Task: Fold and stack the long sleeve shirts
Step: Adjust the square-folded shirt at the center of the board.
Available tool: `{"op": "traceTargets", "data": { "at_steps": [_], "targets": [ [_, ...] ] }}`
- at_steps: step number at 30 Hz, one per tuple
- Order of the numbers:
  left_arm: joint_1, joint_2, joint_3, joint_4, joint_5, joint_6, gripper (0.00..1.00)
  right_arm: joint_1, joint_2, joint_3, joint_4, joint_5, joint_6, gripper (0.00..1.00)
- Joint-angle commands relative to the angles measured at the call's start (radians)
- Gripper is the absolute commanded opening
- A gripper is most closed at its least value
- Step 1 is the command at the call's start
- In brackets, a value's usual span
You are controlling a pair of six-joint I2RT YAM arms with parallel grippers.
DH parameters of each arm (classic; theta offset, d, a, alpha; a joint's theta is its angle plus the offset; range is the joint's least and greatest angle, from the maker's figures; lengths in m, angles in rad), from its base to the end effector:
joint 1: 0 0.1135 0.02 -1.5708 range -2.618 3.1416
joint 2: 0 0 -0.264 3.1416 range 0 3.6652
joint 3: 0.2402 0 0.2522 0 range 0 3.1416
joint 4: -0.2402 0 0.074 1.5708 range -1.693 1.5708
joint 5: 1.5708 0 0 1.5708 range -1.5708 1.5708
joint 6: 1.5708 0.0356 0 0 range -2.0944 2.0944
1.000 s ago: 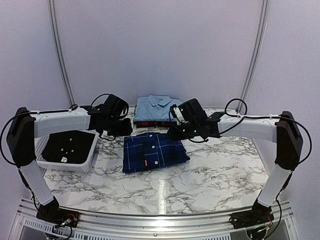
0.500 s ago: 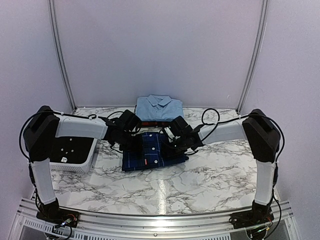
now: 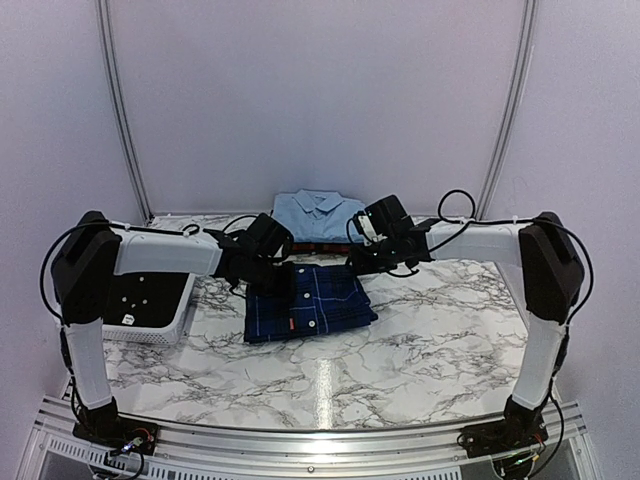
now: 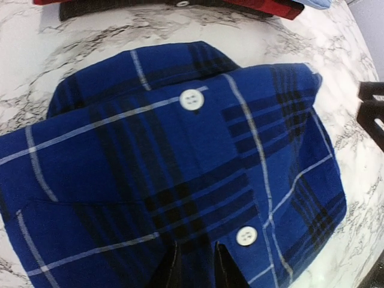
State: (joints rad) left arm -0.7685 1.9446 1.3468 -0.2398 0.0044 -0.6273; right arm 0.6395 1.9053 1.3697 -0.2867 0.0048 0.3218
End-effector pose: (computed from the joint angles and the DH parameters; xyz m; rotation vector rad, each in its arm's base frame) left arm 0.3062 -0.2962 0.1896 0.1793 2.5052 -0.6239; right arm 0.3391 0.2520 0.2091 -0.3837 2.4098 0.4379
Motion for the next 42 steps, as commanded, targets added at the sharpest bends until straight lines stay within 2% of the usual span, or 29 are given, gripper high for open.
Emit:
{"op": "traceTargets", "data": {
  "at_steps": [1, 4, 9, 16, 24, 26, 29, 31, 35, 42],
  "targets": [
    [-0.035, 0.036, 0.059, 0.006, -0.023, -0.019, 0.21, -0.041, 0.043, 0.018, -0.001, -0.027, -0.015, 0.46],
    [-0.045, 0.062, 0.084, 0.006, -0.022, -0.024, 0.21, -0.082, 0.059, 0.005, 0.061, -0.085, -0.024, 0.52],
    [-0.057, 0.082, 0.104, 0.003, -0.016, -0.030, 0.20, -0.127, 0.116, 0.028, 0.140, -0.241, -0.012, 0.52],
    [-0.077, 0.079, 0.105, -0.005, -0.007, -0.038, 0.19, -0.152, 0.184, 0.070, 0.189, -0.341, 0.035, 0.42],
    [-0.134, 0.057, 0.077, -0.015, 0.031, -0.044, 0.19, -0.152, 0.202, 0.084, 0.214, -0.349, 0.061, 0.35],
    [-0.142, 0.060, 0.068, -0.015, 0.030, -0.043, 0.19, -0.152, 0.202, 0.091, 0.214, -0.340, 0.061, 0.29],
    [-0.145, 0.075, 0.055, -0.015, 0.039, -0.041, 0.18, -0.153, 0.195, 0.108, 0.207, -0.336, 0.063, 0.09],
    [-0.146, 0.080, 0.044, -0.015, 0.040, -0.038, 0.18, -0.152, 0.181, 0.118, 0.202, -0.325, 0.066, 0.02],
    [-0.146, 0.083, 0.016, -0.016, 0.044, -0.020, 0.17, -0.152, 0.190, 0.168, 0.151, -0.281, 0.061, 0.00],
    [-0.147, 0.095, 0.004, -0.016, 0.055, 0.000, 0.17, -0.152, 0.314, 0.271, 0.093, -0.273, 0.062, 0.00]
  ]
}}
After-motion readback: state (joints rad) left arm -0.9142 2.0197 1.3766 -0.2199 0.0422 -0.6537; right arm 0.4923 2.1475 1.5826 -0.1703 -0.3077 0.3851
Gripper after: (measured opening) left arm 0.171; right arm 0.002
